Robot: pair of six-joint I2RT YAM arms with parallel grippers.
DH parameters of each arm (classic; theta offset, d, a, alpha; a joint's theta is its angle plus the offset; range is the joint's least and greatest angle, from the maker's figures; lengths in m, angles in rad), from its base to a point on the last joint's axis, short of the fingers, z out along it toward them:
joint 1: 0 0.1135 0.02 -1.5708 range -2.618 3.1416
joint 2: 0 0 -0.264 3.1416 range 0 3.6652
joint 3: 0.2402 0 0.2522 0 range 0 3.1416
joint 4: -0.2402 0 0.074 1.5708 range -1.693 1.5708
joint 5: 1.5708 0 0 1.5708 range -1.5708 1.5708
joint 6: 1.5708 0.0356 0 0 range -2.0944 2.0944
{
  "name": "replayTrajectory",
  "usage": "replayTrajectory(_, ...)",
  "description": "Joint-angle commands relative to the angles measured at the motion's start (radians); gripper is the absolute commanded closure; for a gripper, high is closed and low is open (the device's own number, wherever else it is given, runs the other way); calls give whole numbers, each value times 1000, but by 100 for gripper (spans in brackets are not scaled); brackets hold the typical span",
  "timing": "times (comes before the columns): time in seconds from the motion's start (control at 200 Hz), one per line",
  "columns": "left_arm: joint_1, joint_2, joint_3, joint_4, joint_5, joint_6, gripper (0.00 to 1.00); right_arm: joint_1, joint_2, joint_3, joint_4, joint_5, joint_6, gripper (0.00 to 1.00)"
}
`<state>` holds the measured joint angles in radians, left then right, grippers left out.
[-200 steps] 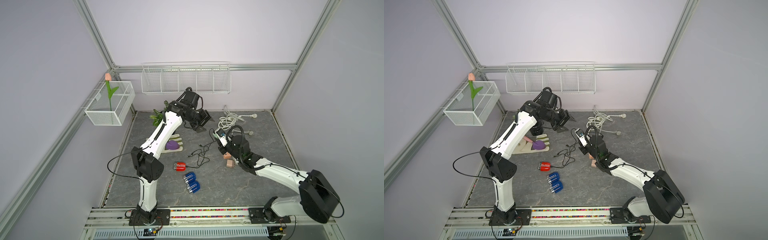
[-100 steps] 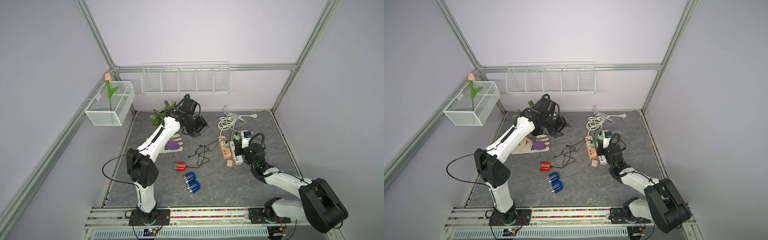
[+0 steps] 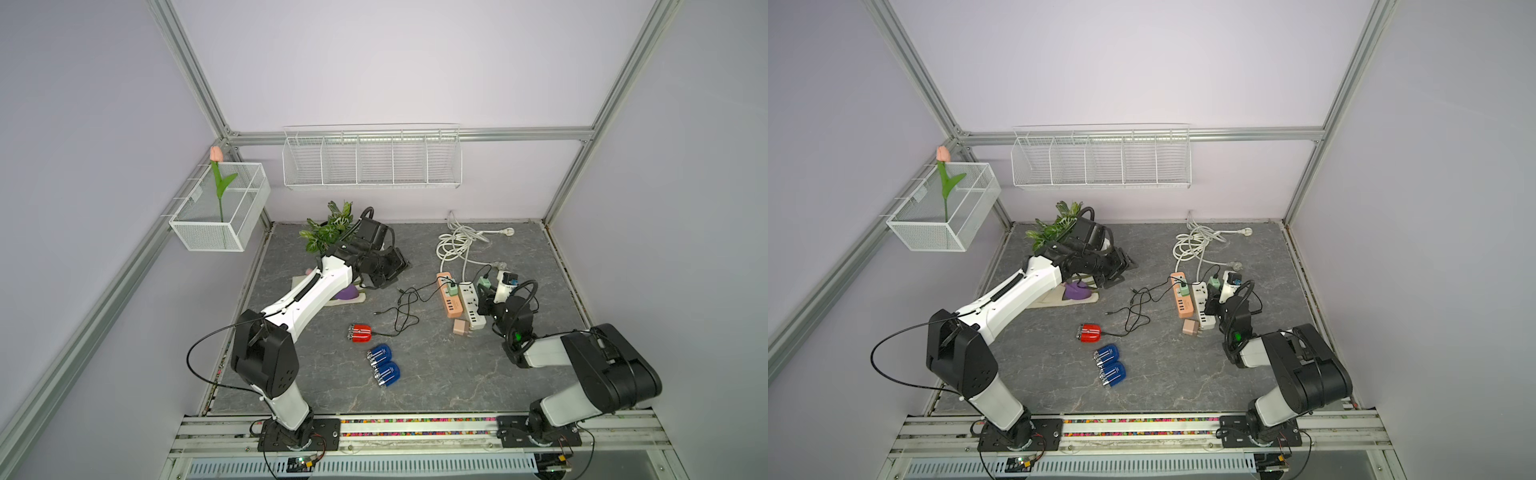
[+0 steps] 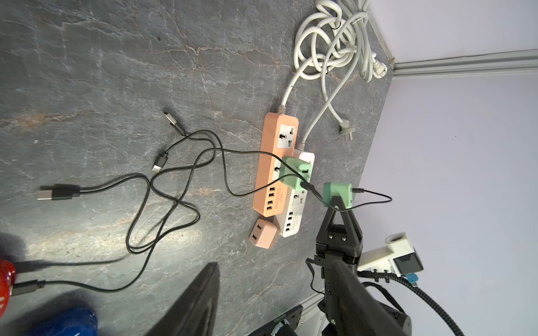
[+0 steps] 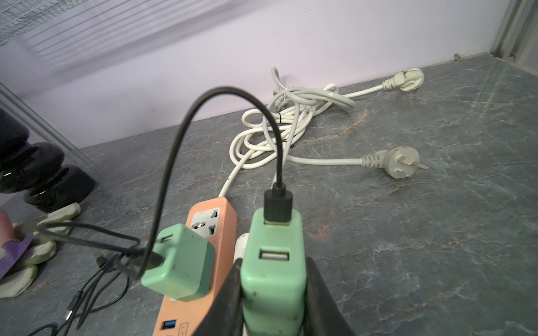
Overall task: Charge the electric shaver
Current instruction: Insert the plug into the socket.
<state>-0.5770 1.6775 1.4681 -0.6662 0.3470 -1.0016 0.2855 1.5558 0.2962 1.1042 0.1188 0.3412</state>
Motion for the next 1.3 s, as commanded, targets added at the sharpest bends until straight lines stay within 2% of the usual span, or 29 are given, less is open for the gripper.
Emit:
replayTrajectory(0.0,3,-46,-61,104,-17,31,39,-11,56,-6,166,-73,22,93)
replayTrajectory(0.265,15,-93,-167,169,-1,38,40,-19,206,-11,328,-105,58,93)
replayTrajectory(0.865,40,-93,-164,157,34,60,43,-57,276,89,327,-136,80,93)
replayTrajectory(1.085,40,-96,-147,152,34,55,44,-57,242,41,277,-138,119,93)
replayTrajectory(1.295,40,-94,-143,165,43,42,44,-56,300,61,278,-114,121,93)
